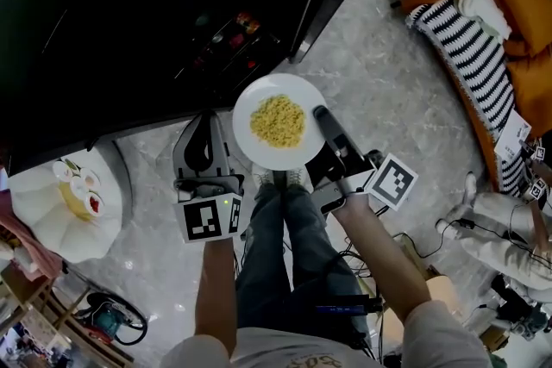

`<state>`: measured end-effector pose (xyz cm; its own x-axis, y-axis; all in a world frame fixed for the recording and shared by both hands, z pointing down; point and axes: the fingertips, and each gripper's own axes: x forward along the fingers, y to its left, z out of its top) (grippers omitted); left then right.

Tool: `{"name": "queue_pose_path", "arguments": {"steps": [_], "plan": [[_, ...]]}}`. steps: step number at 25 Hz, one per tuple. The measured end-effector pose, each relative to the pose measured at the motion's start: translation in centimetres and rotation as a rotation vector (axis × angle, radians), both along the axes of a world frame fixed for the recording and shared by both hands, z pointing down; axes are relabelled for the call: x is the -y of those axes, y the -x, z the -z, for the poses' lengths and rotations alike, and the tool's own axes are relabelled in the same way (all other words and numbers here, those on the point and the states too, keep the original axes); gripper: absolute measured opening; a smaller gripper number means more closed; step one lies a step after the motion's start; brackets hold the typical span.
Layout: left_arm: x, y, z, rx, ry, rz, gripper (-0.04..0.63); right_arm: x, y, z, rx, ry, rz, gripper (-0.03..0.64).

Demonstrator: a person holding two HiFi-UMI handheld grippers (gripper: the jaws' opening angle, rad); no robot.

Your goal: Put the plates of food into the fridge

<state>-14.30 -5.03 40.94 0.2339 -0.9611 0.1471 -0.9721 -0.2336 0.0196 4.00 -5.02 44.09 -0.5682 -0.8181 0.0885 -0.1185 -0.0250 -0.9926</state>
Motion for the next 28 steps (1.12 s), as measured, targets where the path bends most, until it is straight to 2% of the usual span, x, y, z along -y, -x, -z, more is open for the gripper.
{"name": "queue_pose_path", "arguments": {"steps": [20, 28], "plan": [[2.2, -0.7, -2.6, 0.007, 0.051, -0.016, 0.006, 4.9, 1.3, -1.6, 0.004, -0.012, -0.014, 0.021], [3.8, -1.6, -4.0, 0.006, 0.064, -0.031, 0.006, 8.0, 0.8, -2.9, -0.004, -0.008, -0.071, 0.021]]}}
